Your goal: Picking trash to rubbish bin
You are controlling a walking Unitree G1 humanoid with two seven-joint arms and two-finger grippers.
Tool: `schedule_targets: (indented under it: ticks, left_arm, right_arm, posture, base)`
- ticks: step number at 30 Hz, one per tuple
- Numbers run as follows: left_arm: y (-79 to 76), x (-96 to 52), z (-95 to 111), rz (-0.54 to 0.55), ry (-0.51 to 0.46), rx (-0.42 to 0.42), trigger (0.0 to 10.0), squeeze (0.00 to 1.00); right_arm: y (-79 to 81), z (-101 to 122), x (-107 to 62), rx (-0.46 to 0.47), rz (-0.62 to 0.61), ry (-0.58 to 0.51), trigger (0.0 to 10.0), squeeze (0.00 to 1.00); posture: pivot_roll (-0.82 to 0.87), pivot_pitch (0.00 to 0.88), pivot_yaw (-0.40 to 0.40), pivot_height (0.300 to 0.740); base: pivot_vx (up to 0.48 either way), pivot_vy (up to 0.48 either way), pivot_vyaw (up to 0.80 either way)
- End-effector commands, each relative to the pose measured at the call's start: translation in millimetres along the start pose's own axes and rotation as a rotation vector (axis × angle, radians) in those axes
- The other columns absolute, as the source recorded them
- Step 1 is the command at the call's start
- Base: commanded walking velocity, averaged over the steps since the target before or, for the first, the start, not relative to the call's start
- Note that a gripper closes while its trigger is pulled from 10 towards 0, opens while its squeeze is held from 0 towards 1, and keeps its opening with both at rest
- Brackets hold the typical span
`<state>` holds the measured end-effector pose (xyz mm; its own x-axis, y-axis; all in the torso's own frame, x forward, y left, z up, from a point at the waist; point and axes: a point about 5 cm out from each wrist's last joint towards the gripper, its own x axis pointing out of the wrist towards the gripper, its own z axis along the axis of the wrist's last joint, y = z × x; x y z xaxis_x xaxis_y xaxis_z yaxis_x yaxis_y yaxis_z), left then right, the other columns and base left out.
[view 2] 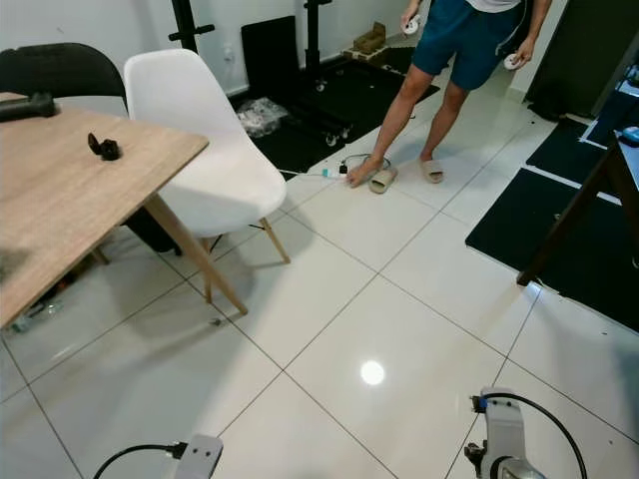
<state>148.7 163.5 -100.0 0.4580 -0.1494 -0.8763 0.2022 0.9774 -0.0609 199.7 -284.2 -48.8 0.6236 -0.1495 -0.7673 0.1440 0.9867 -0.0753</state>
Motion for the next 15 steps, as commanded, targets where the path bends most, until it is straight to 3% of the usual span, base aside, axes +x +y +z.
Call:
schedule_targets:
  ticks: [1, 7, 15]
  left_arm:
    - [-4.7, -1.1, -14.1, -0.006, 0.051, -0.024, 10.0, 0.0]
    - [-3.4, 0.4, -4.5, 0.004, 0.021, -0.051, 10.0, 0.0]
    - [-2.9, -0.9, -11.6, -0.009, 0.054, -0.007, 10.0, 0.0]
  right_arm:
    - [-0.9, -3.1, -0.4, 0.029, -0.01, 0.009, 10.0, 0.0]
    - [-2.7, -0.9, -0.5, 0.03, -0.016, 0.006, 10.0, 0.0]
    - [-0.9, -5.5, -0.9, 0.046, -0.016, 0.003, 10.0, 0.0]
  posture:
    - [-0.03, 0.056, -0.059, 0.74]
    - [-0.02, 0.065, -0.059, 0.74]
    - [-0.06, 0.082, -0.033, 0.74]
  base:
    - [0.0, 0.0, 0.0]
    - [0.0, 0.0, 0.0]
    - [0.0, 0.0, 0.0]
